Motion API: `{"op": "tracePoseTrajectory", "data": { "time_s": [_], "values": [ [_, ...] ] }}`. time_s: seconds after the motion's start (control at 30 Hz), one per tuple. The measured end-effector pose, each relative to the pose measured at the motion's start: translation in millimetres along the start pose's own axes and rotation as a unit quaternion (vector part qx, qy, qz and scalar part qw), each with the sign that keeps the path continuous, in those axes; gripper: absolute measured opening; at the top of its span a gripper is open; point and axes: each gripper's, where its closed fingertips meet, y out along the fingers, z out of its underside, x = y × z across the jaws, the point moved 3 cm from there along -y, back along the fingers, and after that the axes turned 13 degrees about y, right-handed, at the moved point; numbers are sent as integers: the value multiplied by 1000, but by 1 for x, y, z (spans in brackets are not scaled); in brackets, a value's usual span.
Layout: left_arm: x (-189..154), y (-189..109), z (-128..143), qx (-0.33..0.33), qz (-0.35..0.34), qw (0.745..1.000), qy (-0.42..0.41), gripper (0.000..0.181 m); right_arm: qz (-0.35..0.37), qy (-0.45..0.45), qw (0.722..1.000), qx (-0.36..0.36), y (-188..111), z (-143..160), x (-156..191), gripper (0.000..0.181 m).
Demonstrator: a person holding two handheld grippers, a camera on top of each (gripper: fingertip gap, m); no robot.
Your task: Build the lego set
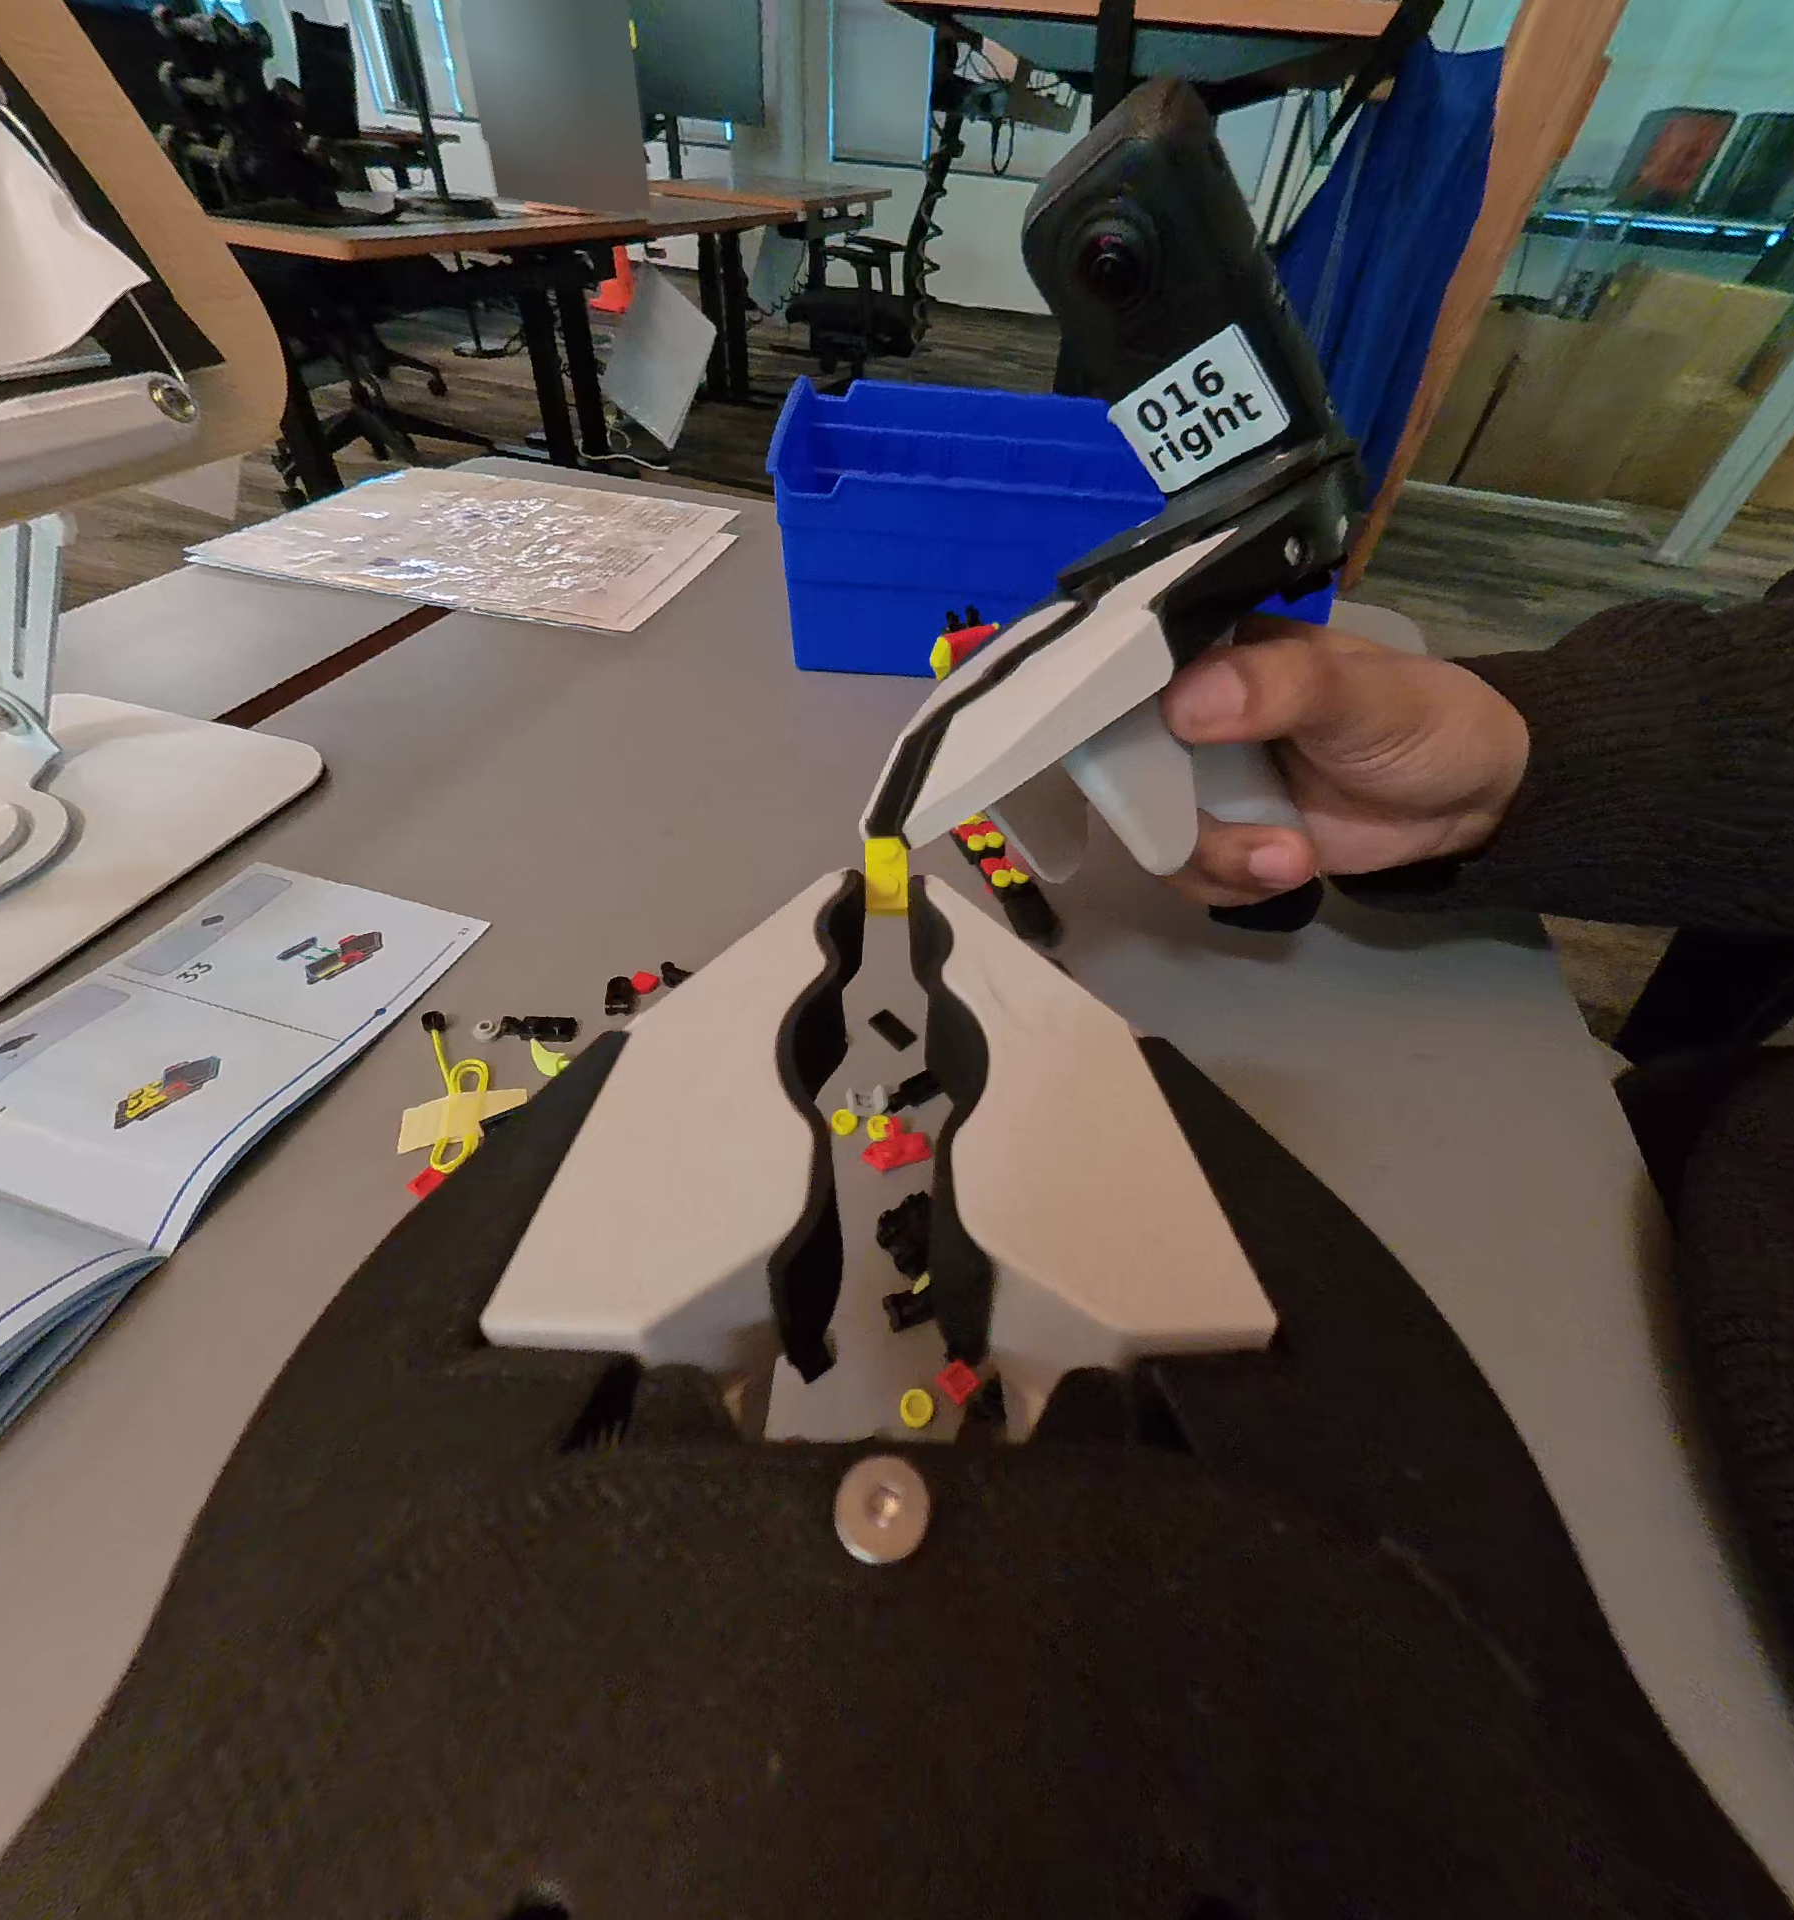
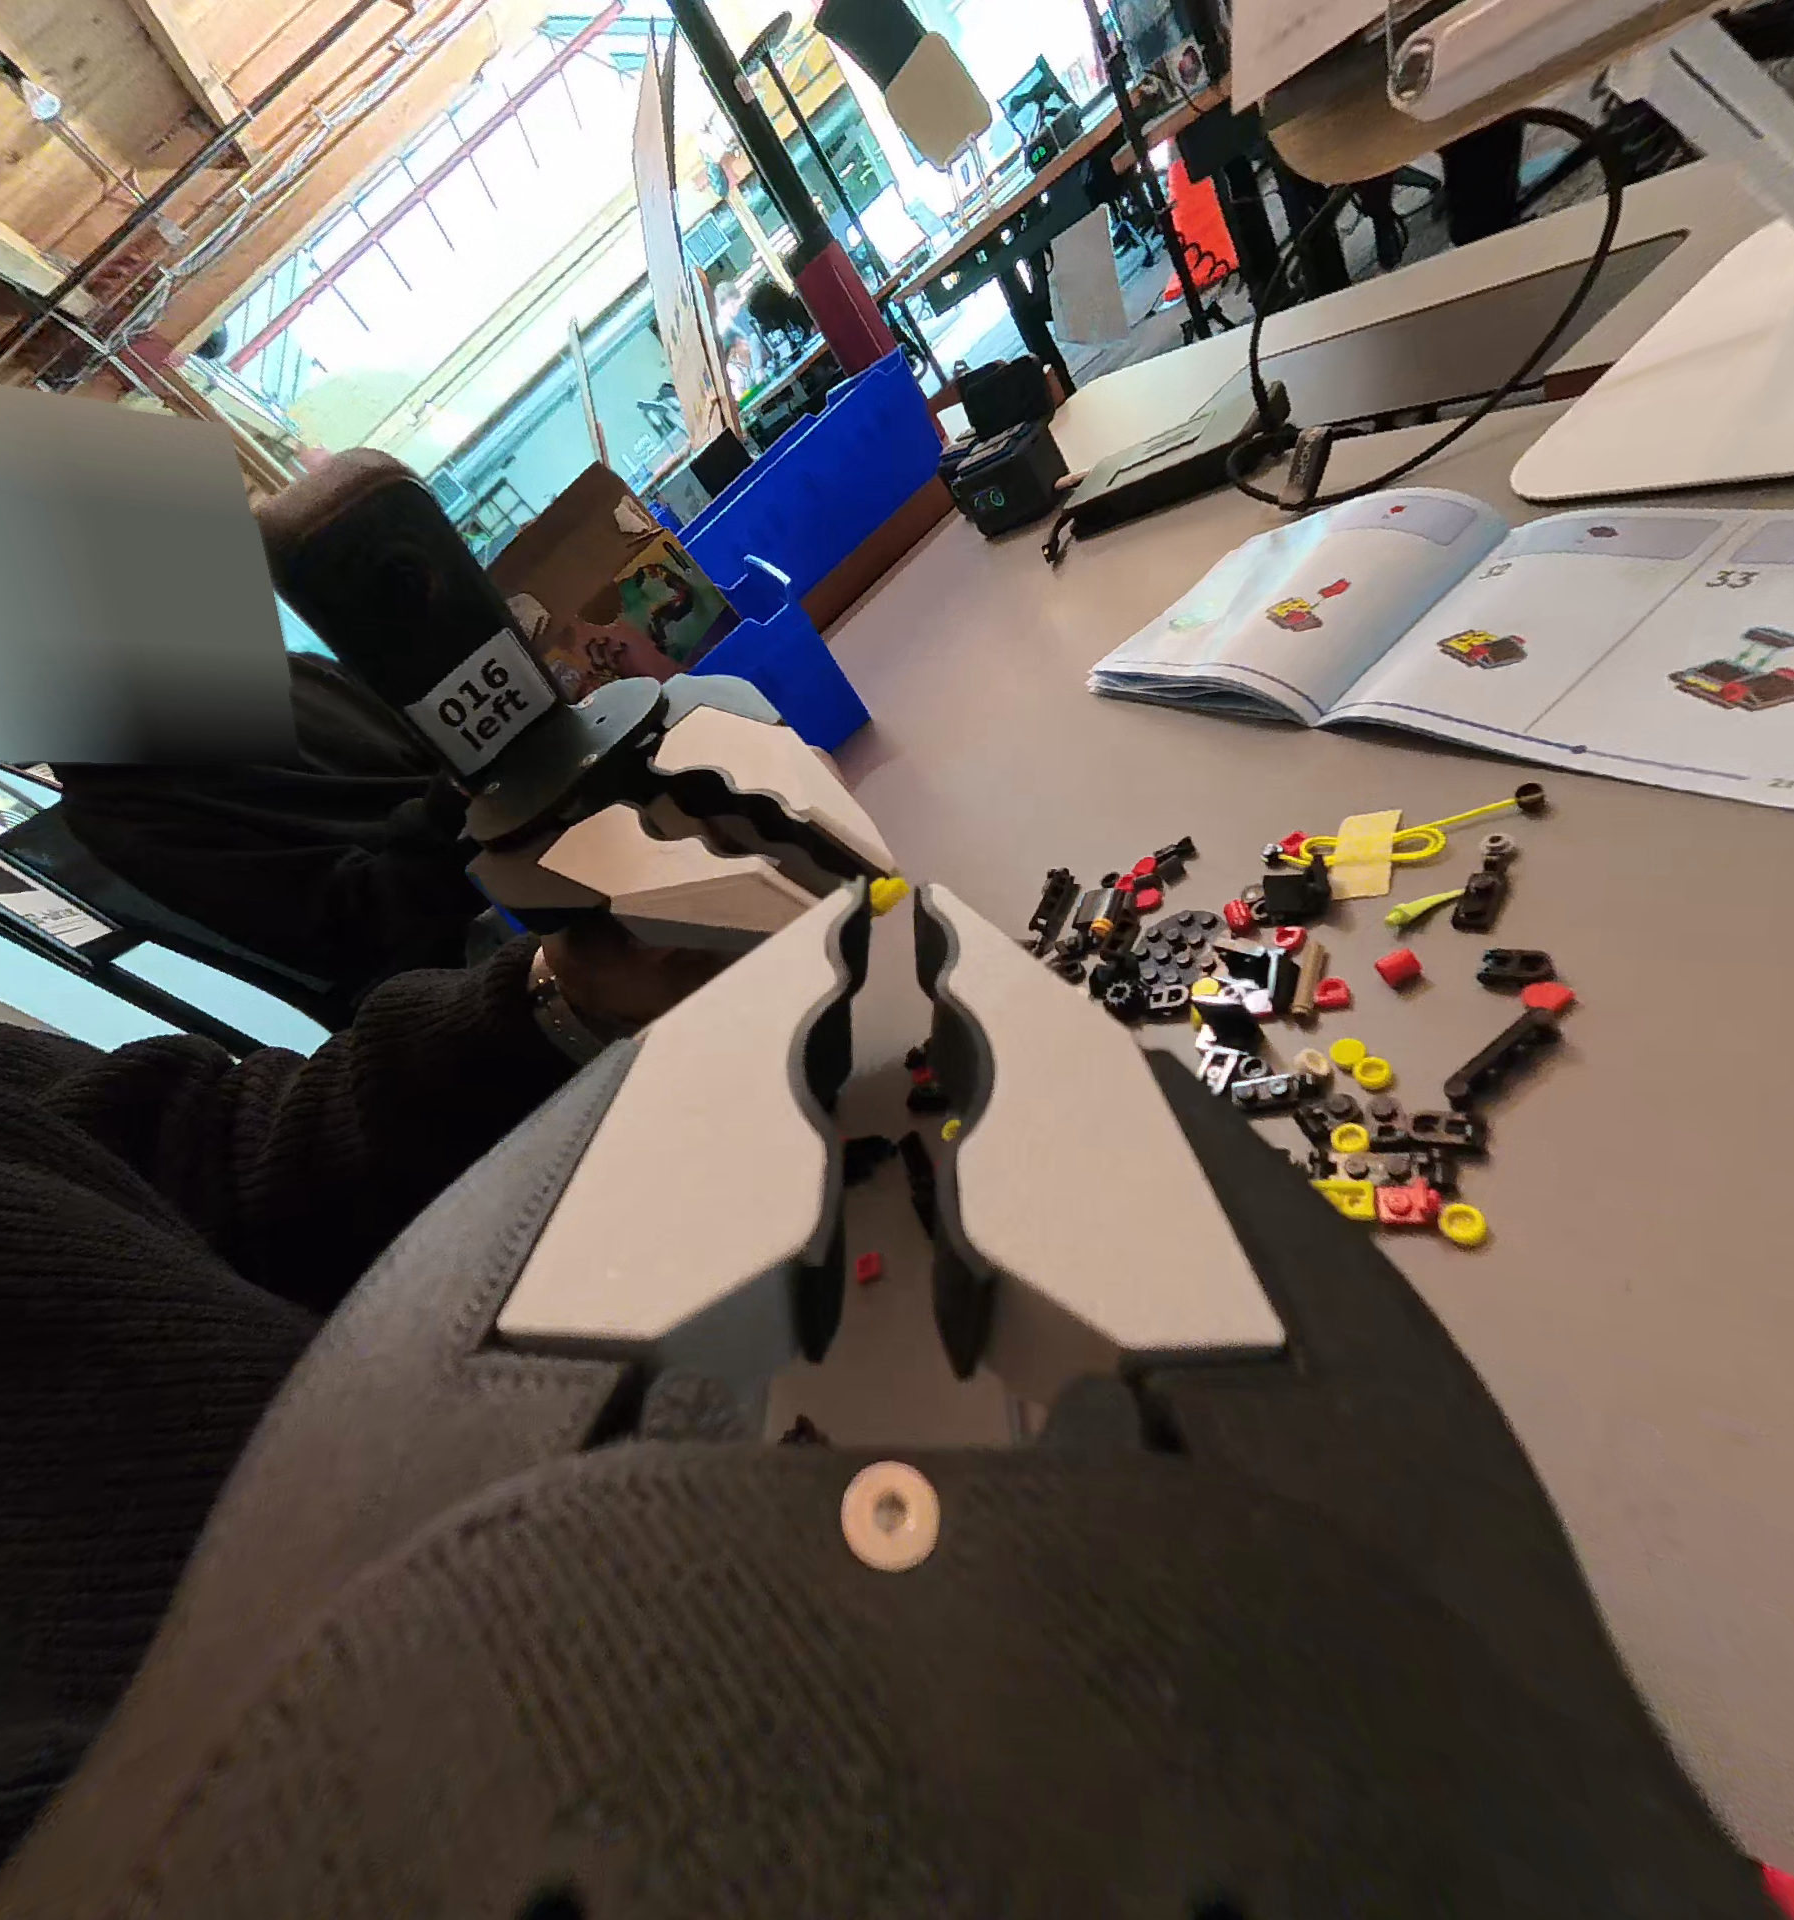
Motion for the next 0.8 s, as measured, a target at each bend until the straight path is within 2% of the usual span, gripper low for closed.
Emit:
{"op": "tracePoseTrajectory", "data": {
  "time_s": [0.33, 0.5, 0.63, 0.8],
  "values": [
    [1, 4, 8, 25, -8, 1000, 7, 6, 28, -16, 999, 20, 3, 6, -7, 5],
    [-3, 7, 8, 28, 10, 999, -46, 6, 25, -37, 999, 5, -8, 10, 14, 15],
    [-17, 11, 14, 55, 30, 995, -73, 6, 78, -110, 990, 53, -32, 44, 19, 11],
    [-41, 16, 30, 123, 38, 986, -102, 6, 117, -189, 960, 171, -44, 106, 20, 4]
  ]
}}
